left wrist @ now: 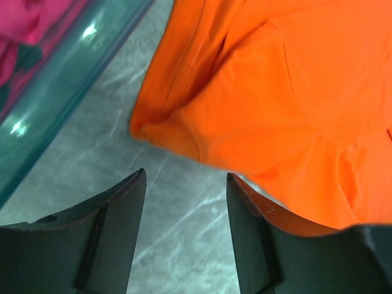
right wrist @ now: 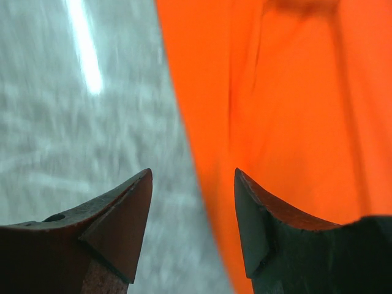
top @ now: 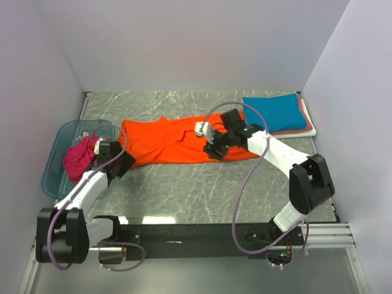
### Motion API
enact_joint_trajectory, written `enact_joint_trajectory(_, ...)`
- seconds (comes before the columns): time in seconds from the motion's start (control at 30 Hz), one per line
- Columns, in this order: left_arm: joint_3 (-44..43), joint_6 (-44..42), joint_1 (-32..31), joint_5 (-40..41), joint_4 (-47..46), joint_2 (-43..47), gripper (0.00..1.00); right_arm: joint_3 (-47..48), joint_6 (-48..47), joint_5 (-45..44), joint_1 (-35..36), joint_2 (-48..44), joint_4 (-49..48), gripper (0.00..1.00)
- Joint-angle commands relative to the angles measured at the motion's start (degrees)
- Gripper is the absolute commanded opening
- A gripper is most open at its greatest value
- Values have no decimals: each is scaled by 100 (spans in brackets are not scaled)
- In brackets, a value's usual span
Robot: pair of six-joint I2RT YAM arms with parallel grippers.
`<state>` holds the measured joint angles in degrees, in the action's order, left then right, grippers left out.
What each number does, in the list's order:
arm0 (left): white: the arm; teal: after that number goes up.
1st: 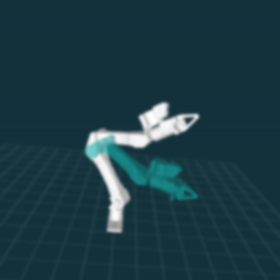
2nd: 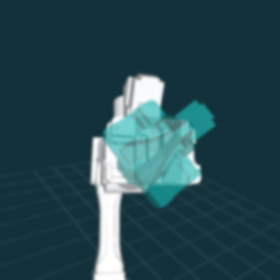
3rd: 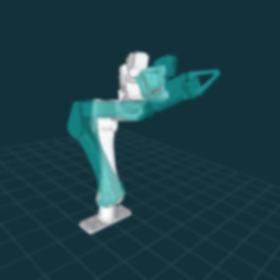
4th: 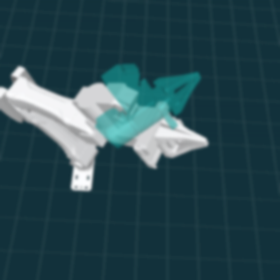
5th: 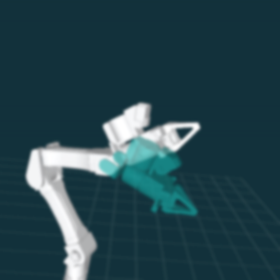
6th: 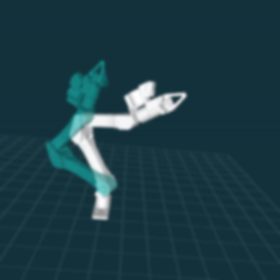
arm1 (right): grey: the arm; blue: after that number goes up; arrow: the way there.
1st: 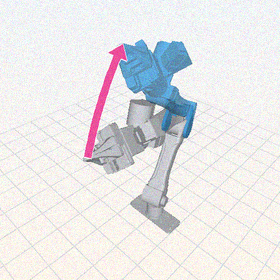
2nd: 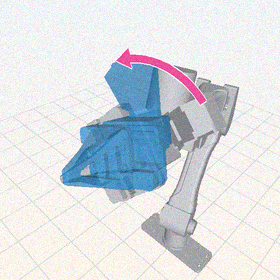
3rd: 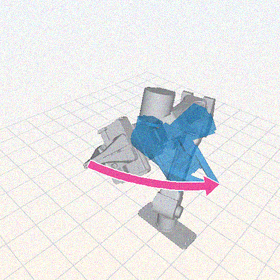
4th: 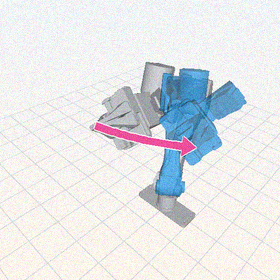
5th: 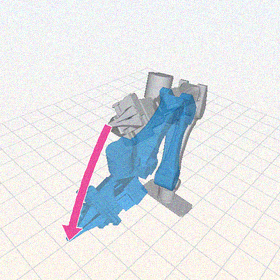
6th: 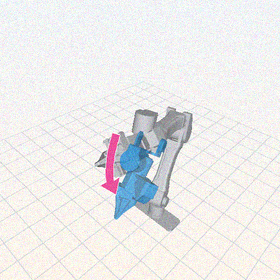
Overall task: Fold and stack the t-shirts
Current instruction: Fold the tshirt
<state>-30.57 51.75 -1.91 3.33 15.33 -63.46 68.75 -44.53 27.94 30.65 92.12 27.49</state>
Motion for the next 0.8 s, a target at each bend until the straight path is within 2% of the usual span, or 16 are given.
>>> enact_joint_trajectory(0.0,-353,-130,-28,220,-469,-324,59,-361,-475,369,-577,-527,590,62)
enact_joint_trajectory(0.17,-634,-173,-186,624,-522,-860,59,-1064,-1074,458,-1429,-1203,934,62)
enact_joint_trajectory(0.23,-731,-182,-257,809,-558,-1089,58,-1397,-1303,326,-1553,-1432,899,62)
enact_joint_trajectory(0.43,-942,-261,-371,1186,-575,-1625,45,-2049,-1751,27,-1835,-1714,565,62)
enact_joint_trajectory(0.53,-1004,-349,-380,1257,-558,-1713,26,-2234,-2094,36,-1993,-1776,495,62)
enact_joint_trajectory(0.57,-1030,-349,-389,1327,-532,-1687,11,-2269,-2182,27,-2037,-1793,442,62)
enact_joint_trajectory(0.6,-1022,-349,-389,1354,-505,-1600,7,-2304,-2339,1,-2124,-1802,407,62)
enact_joint_trajectory(0.77,-1004,-349,-406,1556,-277,-1213,2,-2252,-3190,61,-2529,-1557,459,62)
